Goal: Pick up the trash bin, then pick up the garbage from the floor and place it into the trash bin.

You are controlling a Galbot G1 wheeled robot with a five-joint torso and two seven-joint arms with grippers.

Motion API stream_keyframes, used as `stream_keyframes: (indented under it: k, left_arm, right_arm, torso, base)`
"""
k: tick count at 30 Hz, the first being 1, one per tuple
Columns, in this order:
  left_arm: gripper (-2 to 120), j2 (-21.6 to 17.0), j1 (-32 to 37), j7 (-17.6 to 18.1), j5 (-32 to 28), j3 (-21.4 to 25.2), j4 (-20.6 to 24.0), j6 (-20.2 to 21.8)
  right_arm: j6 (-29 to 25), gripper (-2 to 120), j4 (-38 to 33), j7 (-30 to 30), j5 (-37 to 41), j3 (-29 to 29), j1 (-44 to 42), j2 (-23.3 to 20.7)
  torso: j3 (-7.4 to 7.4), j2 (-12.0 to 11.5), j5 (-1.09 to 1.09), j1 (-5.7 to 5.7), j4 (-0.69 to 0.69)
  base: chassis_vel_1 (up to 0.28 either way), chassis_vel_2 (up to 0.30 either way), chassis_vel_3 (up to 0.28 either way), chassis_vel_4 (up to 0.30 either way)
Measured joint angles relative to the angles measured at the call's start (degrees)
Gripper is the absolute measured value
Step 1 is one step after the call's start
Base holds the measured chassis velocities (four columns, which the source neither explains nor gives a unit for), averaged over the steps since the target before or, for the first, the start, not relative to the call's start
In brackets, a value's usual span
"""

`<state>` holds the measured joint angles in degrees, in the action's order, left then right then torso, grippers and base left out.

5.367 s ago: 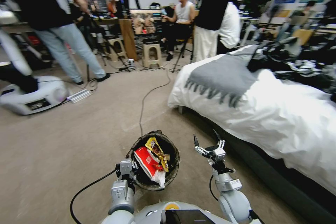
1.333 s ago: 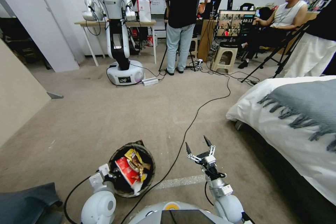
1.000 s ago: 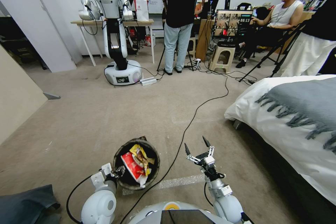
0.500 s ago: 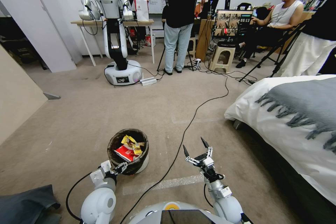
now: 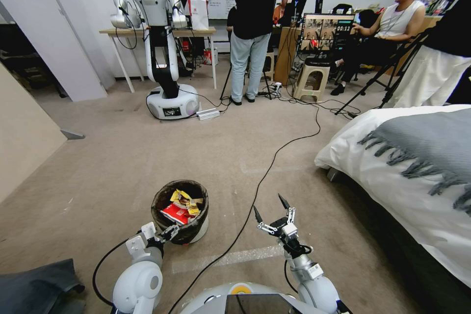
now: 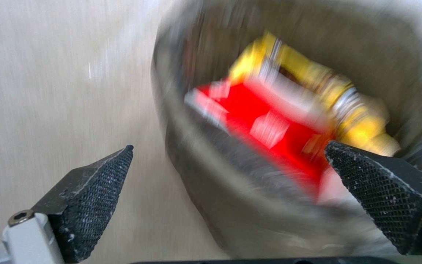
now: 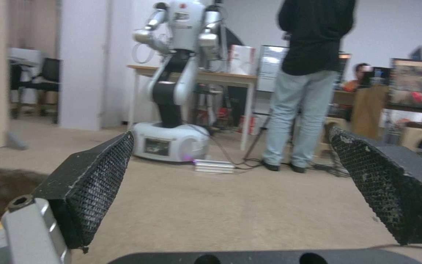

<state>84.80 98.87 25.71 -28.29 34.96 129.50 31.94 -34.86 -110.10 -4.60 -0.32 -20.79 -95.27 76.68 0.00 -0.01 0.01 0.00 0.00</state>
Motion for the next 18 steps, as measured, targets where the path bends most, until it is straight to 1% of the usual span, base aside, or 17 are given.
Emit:
stream_keyframes:
  k: [1, 3, 4, 5, 6, 7, 9, 11, 12, 13, 14, 16, 17, 18]
  left_arm:
    - [100, 0.0, 0.0, 0.0, 0.0, 0.0, 0.0, 0.0]
    - [100, 0.04, 1.07, -1.07, 3.45, -1.39, 1.71, -2.76]
    - [100, 0.04, 1.07, -1.07, 3.45, -1.39, 1.71, -2.76]
    - [100, 0.1, 1.71, -1.9, 7.66, -2.98, 3.61, -5.18]
    - [100, 0.13, 1.91, -2.2, 9.47, -3.61, 4.43, -6.19]
    - [100, 0.13, 1.91, -2.2, 9.47, -3.61, 4.43, -6.19]
    - [100, 0.22, 2.18, -2.78, 12.58, -4.65, 5.63, -8.16]
    - [100, 0.23, 2.28, -3.0, 13.39, -4.9, 5.94, -8.78]
    - [100, 0.29, 2.58, -3.91, 15.8, -5.6, 6.93, -10.62]
    - [100, 0.36, 3.34, -5.82, 20.47, -6.28, 7.72, -14.32]
    - [100, 0.36, 3.34, -5.82, 20.47, -6.28, 7.72, -14.32]
    - [100, 0.49, 4.75, -9.02, 29.77, -6.32, 6.7, -22.02]
    - [100, 0.49, 4.75, -9.02, 29.77, -6.32, 6.7, -22.02]
    - [100, 0.55, 5.39, -9.78, 32.73, -6.36, 5.84, -25.5]
  right_arm:
    - [0.0, 100, 0.0, 0.0, 0.0, 0.0, 0.0, 0.0]
    - [1.11, 100, -0.6, 2.98, -0.41, 0.32, 0.14, 0.19]
    - [1.11, 100, -0.6, 2.98, -0.41, 0.32, 0.14, 0.19]
    - [1.59, 100, -0.97, 4.1, -0.57, 0.46, 0.12, 0.29]
    - [1.63, 100, -1.0, 4.21, -0.69, 0.46, 0.12, 0.31]
    - [1.63, 100, -1.0, 4.21, -0.69, 0.46, 0.12, 0.31]
    - [1.64, 100, -1.01, 4.24, -0.87, 0.46, 0.09, 0.34]
    - [1.64, 100, -1.01, 4.25, -0.91, 0.46, 0.09, 0.37]
    - [1.61, 100, -1.02, 4.24, -1.06, 0.47, 0.04, 0.47]
    - [1.55, 100, -1.08, 4.31, -1.59, 0.46, 0.0, 0.71]
    - [1.55, 100, -1.08, 4.31, -1.59, 0.46, 0.0, 0.71]
    - [1.6, 100, -1.54, 5.59, -3.25, 0.48, 0.02, 1.36]
    - [1.6, 100, -1.54, 5.59, -3.25, 0.48, 0.02, 1.36]
    - [2.15, 100, -2.0, 6.62, -4.0, 0.59, -0.02, 1.71]
  torso:
    - [0.0, 0.0, 0.0, 0.0, 0.0]
    - [0.0, 0.0, -0.01, 0.0, 0.0]
    - [0.0, 0.0, -0.01, 0.0, 0.0]
    - [0.0, 0.0, 0.0, 0.0, 0.0]
    - [0.0, 0.0, 0.0, 0.0, 0.0]
    - [0.0, 0.0, 0.0, 0.0, 0.0]
    - [0.0, 0.0, 0.0, 0.0, -0.01]
    - [0.0, 0.0, 0.0, 0.0, 0.0]
    - [0.0, 0.0, -0.01, 0.0, -0.01]
    - [0.0, 0.0, 0.0, 0.0, -0.01]
    - [0.0, 0.0, 0.0, 0.0, -0.01]
    - [0.0, 0.0, 0.01, -0.01, 0.0]
    - [0.0, 0.0, 0.01, -0.01, 0.0]
    - [0.0, 0.0, -0.03, 0.0, -0.01]
  base:
    - [0.0, 0.0, 0.0, 0.0]
    - [0.0, 0.0, 0.0, 0.0]
    - [0.0, 0.0, 0.0, 0.0]
    - [0.0, 0.0, 0.0, 0.0]
    - [0.0, 0.0, 0.0, 0.0]
    - [0.0, 0.0, 0.0, 0.0]
    - [0.0, 0.0, 0.0, 0.0]
    - [0.0, 0.0, 0.0, 0.0]
    - [0.0, 0.0, 0.0, 0.0]
    - [0.0, 0.0, 0.0, 0.0]
    - [0.0, 0.0, 0.0, 0.0]
    - [0.0, 0.0, 0.0, 0.0]
    - [0.0, 0.0, 0.0, 0.0]
    - [0.0, 0.0, 0.0, 0.0]
